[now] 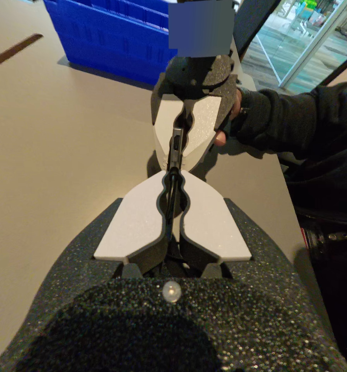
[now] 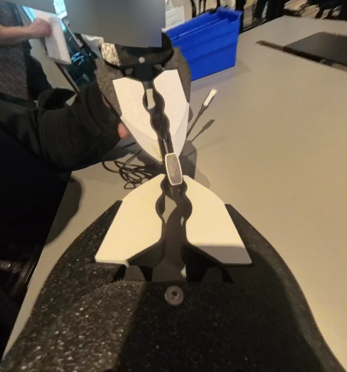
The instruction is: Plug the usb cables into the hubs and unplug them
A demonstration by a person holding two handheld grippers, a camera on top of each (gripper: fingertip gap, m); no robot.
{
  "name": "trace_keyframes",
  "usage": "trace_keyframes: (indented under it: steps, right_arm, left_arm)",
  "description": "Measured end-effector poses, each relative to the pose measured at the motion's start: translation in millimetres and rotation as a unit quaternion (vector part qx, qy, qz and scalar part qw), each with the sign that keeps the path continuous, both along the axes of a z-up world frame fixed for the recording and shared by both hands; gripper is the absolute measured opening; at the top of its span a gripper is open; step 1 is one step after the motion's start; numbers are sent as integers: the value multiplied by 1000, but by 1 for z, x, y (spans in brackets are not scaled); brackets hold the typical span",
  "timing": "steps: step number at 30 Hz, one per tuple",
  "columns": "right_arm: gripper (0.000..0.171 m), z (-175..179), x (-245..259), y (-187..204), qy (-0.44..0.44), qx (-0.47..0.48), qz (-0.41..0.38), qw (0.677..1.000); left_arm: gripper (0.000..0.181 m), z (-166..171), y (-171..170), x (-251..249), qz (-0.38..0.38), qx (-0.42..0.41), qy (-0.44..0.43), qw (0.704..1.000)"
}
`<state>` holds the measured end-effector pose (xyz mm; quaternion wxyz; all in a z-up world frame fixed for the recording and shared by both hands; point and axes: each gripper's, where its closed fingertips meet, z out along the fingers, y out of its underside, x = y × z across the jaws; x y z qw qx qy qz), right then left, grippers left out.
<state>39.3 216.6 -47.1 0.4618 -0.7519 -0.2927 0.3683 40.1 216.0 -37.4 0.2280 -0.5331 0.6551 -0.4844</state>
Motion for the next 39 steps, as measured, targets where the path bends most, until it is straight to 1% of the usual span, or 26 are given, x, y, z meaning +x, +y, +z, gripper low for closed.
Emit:
trace_keyframes:
  steps: [4, 8, 11, 23, 39]
  right_arm:
    - [12, 17, 6, 10, 55, 29, -44, 997]
    - [11, 26, 13, 11, 96, 39, -53, 993]
    - [11, 28, 14, 11, 101, 48, -53, 992]
    - [11, 35, 14, 10, 102, 79, -58, 990]
    - [10, 28, 14, 11, 113, 64, -57, 990]
  left_arm:
    - [7, 14, 9, 5, 21, -62, -47, 997]
    - [7, 20, 12, 7, 33, -101, -67, 992]
    - [7, 21, 12, 7, 32, -117, -68, 990]
    - [6, 23, 11, 2, 19, -129, -64, 989]
    - [6, 14, 12, 0, 18, -125, -41, 991]
